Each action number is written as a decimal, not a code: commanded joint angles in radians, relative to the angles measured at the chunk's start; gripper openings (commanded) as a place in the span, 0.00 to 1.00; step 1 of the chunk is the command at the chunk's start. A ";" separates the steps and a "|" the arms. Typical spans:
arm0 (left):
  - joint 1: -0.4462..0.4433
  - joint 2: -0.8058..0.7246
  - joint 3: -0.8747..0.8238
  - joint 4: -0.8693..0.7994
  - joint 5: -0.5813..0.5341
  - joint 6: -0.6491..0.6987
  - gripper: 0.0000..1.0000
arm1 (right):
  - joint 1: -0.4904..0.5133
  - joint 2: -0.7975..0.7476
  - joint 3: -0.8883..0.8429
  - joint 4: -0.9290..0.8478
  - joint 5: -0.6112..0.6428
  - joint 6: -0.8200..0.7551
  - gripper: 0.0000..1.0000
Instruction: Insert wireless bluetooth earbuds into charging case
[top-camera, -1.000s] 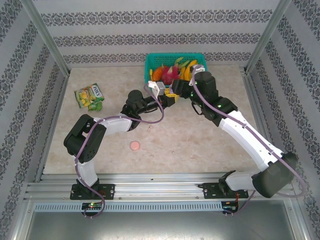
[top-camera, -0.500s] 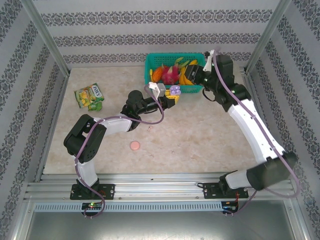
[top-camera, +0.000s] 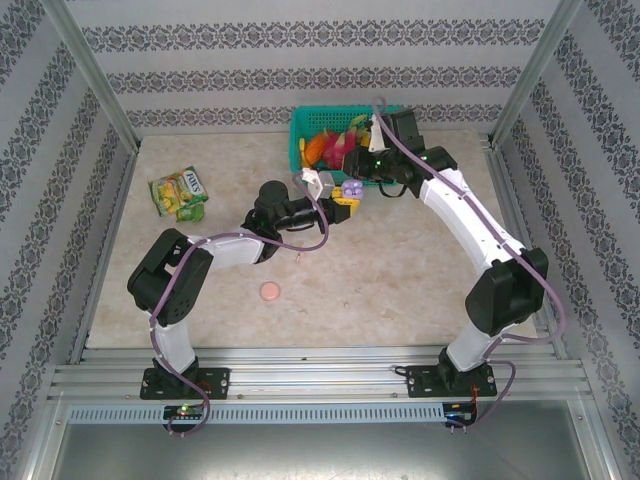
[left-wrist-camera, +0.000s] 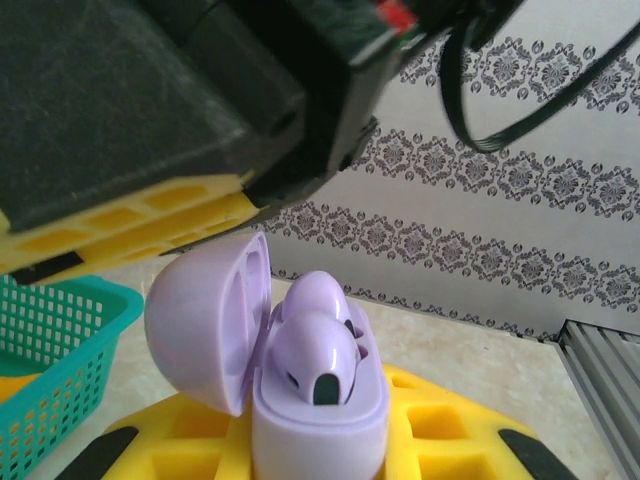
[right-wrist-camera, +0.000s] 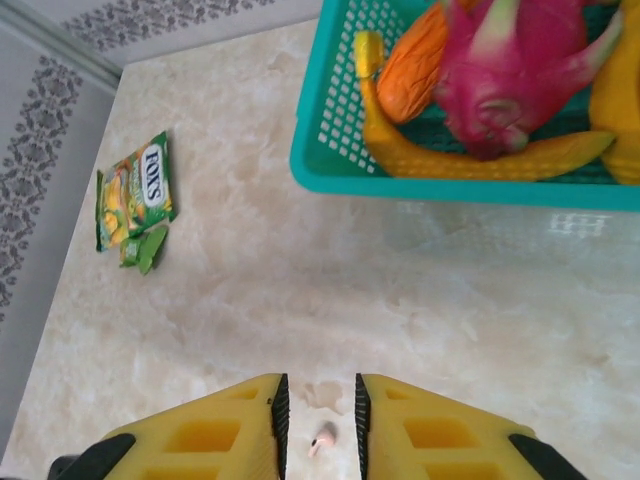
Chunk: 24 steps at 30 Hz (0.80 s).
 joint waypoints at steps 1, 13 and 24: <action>-0.012 0.001 0.019 -0.004 -0.020 0.019 0.00 | 0.021 -0.052 -0.038 -0.024 0.012 -0.036 0.26; -0.010 0.015 0.029 -0.012 -0.061 0.015 0.00 | 0.021 -0.251 -0.226 0.013 0.052 0.014 0.23; -0.010 0.088 0.112 -0.193 -0.045 -0.181 0.00 | -0.055 -0.390 -0.415 0.081 0.171 0.123 0.31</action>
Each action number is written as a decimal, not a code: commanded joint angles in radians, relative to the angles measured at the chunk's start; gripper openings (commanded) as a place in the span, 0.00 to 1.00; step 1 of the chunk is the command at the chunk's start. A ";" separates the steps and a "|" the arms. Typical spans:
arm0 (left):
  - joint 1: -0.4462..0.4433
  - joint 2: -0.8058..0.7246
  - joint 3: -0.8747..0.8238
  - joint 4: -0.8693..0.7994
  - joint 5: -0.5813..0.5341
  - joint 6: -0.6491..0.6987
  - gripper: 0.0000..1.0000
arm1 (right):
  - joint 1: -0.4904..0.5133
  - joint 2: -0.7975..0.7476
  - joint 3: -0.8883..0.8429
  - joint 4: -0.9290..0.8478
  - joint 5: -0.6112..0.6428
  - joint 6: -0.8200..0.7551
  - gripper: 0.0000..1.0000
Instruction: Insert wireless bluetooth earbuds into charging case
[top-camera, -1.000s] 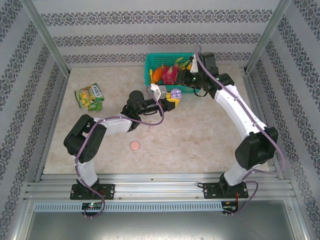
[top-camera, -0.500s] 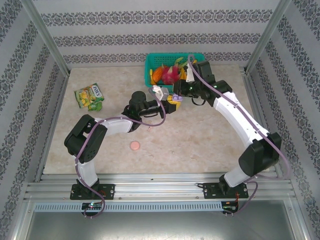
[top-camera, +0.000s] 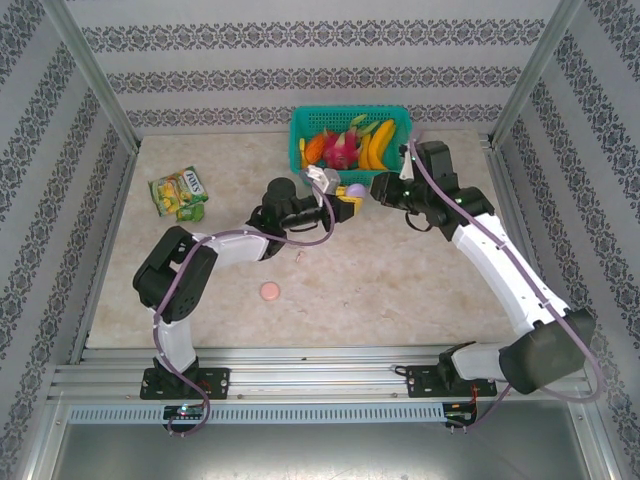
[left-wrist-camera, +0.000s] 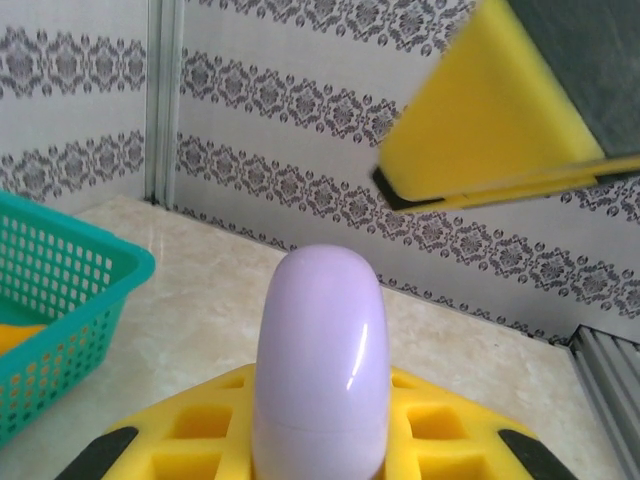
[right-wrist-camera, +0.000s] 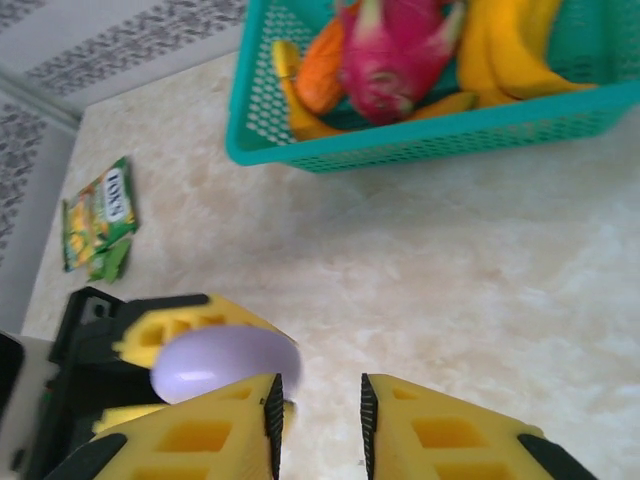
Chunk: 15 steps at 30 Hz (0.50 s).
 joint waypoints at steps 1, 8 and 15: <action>-0.001 0.059 0.069 -0.122 0.013 -0.163 0.00 | -0.015 -0.039 -0.079 0.042 0.057 0.052 0.31; -0.011 0.241 0.306 -0.428 0.040 -0.534 0.00 | -0.022 -0.101 -0.238 0.102 0.095 0.098 0.32; -0.017 0.342 0.384 -0.538 -0.067 -0.739 0.05 | -0.021 -0.113 -0.295 0.115 0.098 0.105 0.32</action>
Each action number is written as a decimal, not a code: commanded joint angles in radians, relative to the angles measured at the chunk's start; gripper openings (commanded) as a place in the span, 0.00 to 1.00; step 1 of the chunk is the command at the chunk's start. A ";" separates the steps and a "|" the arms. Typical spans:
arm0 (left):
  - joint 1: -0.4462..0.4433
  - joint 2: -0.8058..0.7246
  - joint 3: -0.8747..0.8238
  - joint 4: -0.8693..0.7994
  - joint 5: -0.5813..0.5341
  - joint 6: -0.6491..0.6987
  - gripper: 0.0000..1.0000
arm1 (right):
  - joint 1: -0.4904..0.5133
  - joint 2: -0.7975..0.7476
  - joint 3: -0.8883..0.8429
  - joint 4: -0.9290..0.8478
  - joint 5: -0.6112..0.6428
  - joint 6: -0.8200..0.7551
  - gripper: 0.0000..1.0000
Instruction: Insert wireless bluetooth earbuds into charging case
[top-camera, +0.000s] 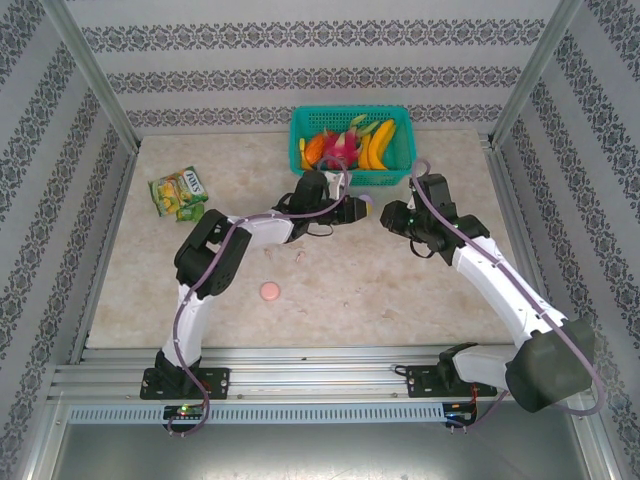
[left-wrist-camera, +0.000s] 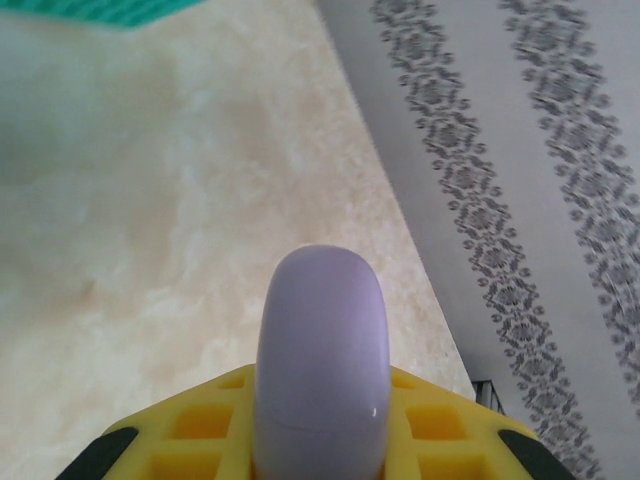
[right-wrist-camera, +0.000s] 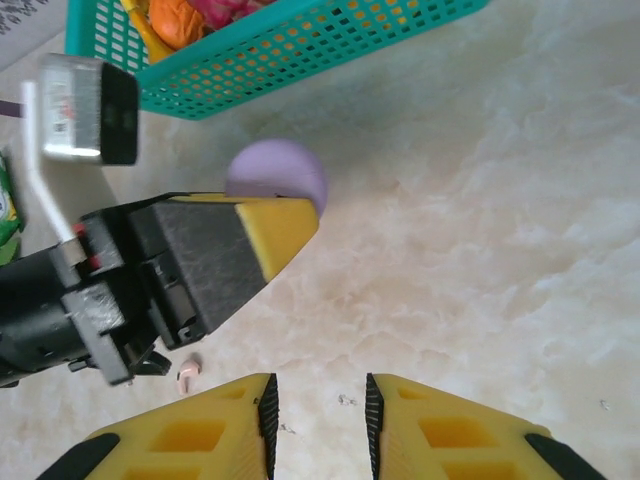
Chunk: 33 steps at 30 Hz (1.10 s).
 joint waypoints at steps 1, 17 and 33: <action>-0.011 0.038 0.063 -0.132 -0.058 -0.157 0.05 | -0.003 -0.025 -0.019 0.035 0.024 0.018 0.32; -0.009 0.185 0.311 -0.572 -0.100 -0.129 0.28 | -0.003 -0.059 -0.038 0.042 0.022 0.011 0.40; 0.024 -0.072 0.226 -0.792 -0.255 0.100 1.00 | -0.002 -0.099 -0.038 -0.019 -0.007 -0.005 0.59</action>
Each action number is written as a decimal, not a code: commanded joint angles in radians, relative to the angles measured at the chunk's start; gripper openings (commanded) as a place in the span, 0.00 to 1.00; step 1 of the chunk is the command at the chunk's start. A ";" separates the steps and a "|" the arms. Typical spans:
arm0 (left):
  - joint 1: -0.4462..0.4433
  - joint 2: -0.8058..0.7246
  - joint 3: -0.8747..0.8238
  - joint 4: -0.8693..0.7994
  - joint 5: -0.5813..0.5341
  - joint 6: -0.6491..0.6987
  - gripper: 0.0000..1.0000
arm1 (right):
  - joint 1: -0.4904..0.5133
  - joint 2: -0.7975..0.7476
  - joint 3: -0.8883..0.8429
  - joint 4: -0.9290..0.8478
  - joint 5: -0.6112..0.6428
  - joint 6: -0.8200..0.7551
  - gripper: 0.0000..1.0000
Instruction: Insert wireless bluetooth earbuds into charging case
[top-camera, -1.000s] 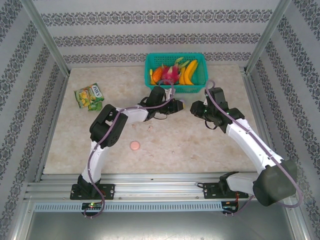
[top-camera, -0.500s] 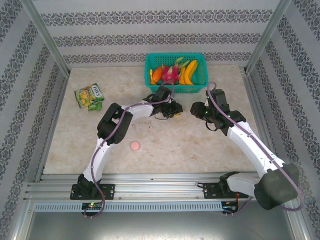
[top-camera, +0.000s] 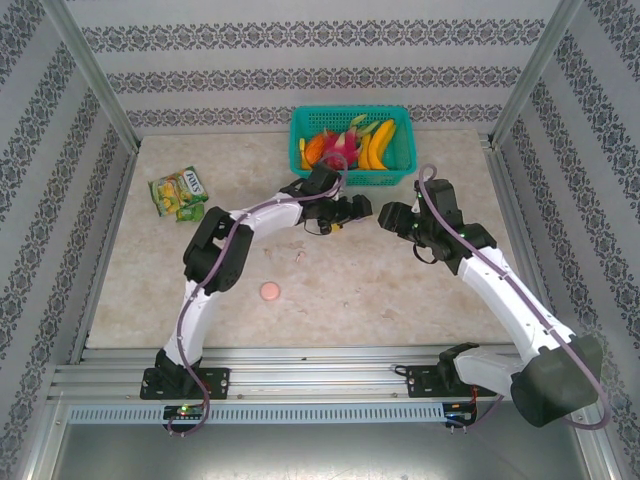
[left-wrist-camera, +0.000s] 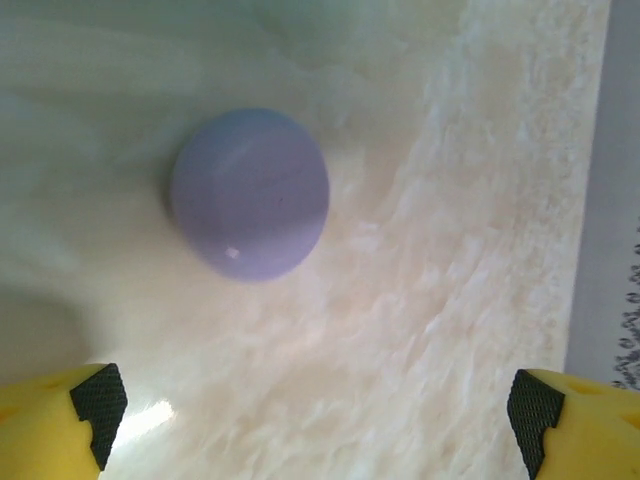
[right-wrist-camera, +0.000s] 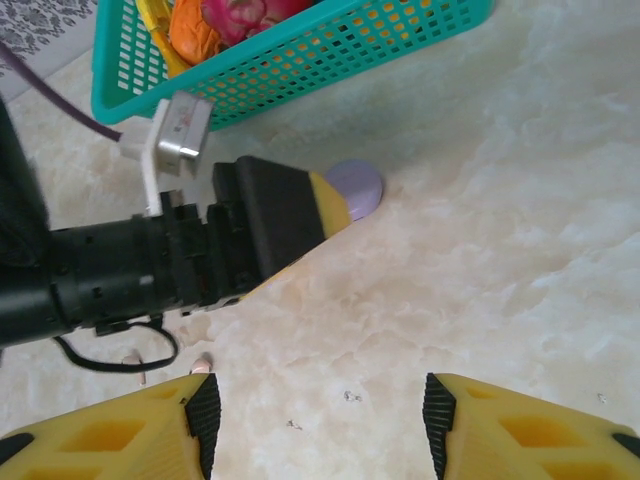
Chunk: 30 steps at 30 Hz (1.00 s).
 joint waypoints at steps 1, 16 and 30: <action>0.020 -0.135 -0.045 -0.131 -0.098 0.115 1.00 | 0.002 -0.020 -0.003 -0.031 -0.012 -0.010 0.60; 0.142 -0.575 -0.331 -0.208 -0.466 0.227 1.00 | 0.369 0.206 0.081 -0.040 0.085 -0.004 0.70; 0.390 -0.867 -0.719 -0.040 -0.586 0.067 1.00 | 0.619 0.586 0.392 -0.118 0.190 0.175 0.98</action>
